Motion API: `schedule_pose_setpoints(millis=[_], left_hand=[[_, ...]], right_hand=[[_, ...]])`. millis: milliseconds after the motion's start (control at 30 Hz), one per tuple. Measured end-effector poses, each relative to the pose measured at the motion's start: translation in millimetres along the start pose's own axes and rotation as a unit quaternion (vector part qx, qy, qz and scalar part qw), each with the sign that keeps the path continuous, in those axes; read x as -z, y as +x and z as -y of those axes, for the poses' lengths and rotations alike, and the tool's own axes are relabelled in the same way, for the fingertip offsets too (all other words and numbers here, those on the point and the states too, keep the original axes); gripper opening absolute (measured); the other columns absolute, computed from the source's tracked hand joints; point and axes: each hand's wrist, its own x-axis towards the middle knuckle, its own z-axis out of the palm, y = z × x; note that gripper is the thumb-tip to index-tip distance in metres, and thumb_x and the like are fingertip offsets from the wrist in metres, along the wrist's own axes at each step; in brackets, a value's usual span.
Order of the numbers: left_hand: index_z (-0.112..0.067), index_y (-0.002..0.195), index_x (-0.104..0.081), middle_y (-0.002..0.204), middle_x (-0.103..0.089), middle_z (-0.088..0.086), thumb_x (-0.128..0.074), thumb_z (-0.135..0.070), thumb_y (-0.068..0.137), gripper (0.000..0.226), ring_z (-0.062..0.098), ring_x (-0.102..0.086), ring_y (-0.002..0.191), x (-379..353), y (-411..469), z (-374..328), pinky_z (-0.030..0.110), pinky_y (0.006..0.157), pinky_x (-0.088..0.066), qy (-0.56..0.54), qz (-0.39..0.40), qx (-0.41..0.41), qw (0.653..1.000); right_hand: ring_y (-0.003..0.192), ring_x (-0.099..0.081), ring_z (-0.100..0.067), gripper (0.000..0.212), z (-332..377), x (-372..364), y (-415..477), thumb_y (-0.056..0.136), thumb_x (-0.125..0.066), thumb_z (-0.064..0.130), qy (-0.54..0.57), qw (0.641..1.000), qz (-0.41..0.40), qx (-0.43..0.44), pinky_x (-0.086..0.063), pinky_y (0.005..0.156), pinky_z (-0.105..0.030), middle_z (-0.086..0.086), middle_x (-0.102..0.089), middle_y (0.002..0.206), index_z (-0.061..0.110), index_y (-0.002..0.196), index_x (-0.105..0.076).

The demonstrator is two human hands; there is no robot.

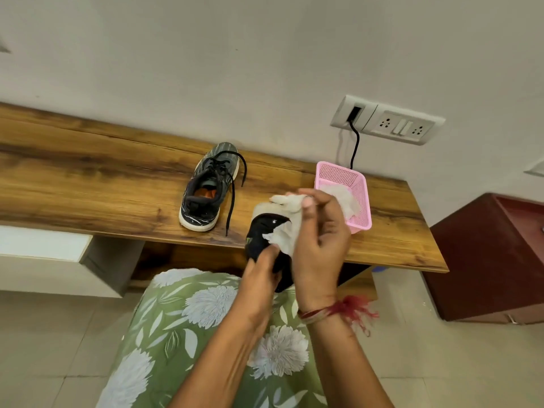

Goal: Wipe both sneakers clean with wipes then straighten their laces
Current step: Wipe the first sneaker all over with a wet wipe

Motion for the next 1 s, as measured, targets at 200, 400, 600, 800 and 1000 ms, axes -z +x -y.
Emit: schedule_pose_setpoints(millis=[200, 400, 600, 800, 1000], left_hand=[[-0.007, 0.107, -0.063, 0.101, -0.070, 0.013, -0.059, -0.013, 0.078, 0.030, 0.024, -0.064, 0.094, 11, 1, -11, 0.037, 0.094, -0.047, -0.197, 0.029, 0.105, 0.974], [-0.010, 0.127, -0.062, 0.130, -0.060, 0.016, -0.076, -0.052, 0.066, 0.075, 0.032, -0.054, 0.124, 1, -11, -9, 0.045, 0.110, -0.035, -0.296, 0.066, 0.119, 0.945], [-0.003, 0.105, -0.069, 0.106, -0.070, 0.018, -0.056, -0.043, 0.088, 0.045, 0.032, -0.062, 0.098, 3, -8, -12, 0.040, 0.064, -0.061, -0.329, -0.004, 0.235, 0.915], [0.006, 0.092, -0.073, 0.100, -0.070, 0.022, -0.079, -0.019, 0.065, 0.037, 0.034, -0.069, 0.083, -12, -18, -11, 0.042, 0.071, -0.059, -0.317, 0.077, 0.236, 0.915], [-0.002, 0.107, -0.072, 0.117, -0.065, 0.024, -0.088, -0.018, 0.059, 0.053, 0.039, -0.067, 0.100, -28, -25, -13, 0.052, 0.077, -0.057, -0.286, 0.130, 0.209, 0.926]], right_hand=[[0.084, -0.061, -0.011, 0.015, -8, 20, 21, 0.094, -0.051, 0.008, 0.098, 0.986, -0.060, -0.122, -0.052, 0.080, -0.034, 0.008, -0.067, 0.084, 0.015, 0.089, -0.063], [0.087, -0.062, -0.009, 0.021, -10, 28, 21, 0.093, -0.050, 0.005, 0.127, 0.976, -0.070, -0.162, -0.051, 0.083, -0.029, 0.011, -0.069, 0.082, 0.018, 0.084, -0.065], [0.093, -0.062, -0.016, 0.020, -11, 32, 22, 0.093, -0.052, 0.008, 0.143, 0.967, -0.077, -0.194, -0.051, 0.088, -0.036, 0.007, -0.070, 0.085, 0.019, 0.084, -0.066], [0.091, -0.063, -0.021, 0.014, -5, 47, 32, 0.093, -0.051, 0.008, 0.164, 0.960, -0.102, -0.202, -0.053, 0.081, -0.034, -0.006, -0.067, 0.094, 0.014, 0.088, -0.063], [0.071, -0.066, -0.010, 0.014, 0, 72, 43, 0.095, -0.046, 0.005, 0.203, 0.946, -0.136, -0.214, -0.054, 0.062, -0.021, 0.000, -0.069, 0.081, 0.009, 0.092, -0.059]])
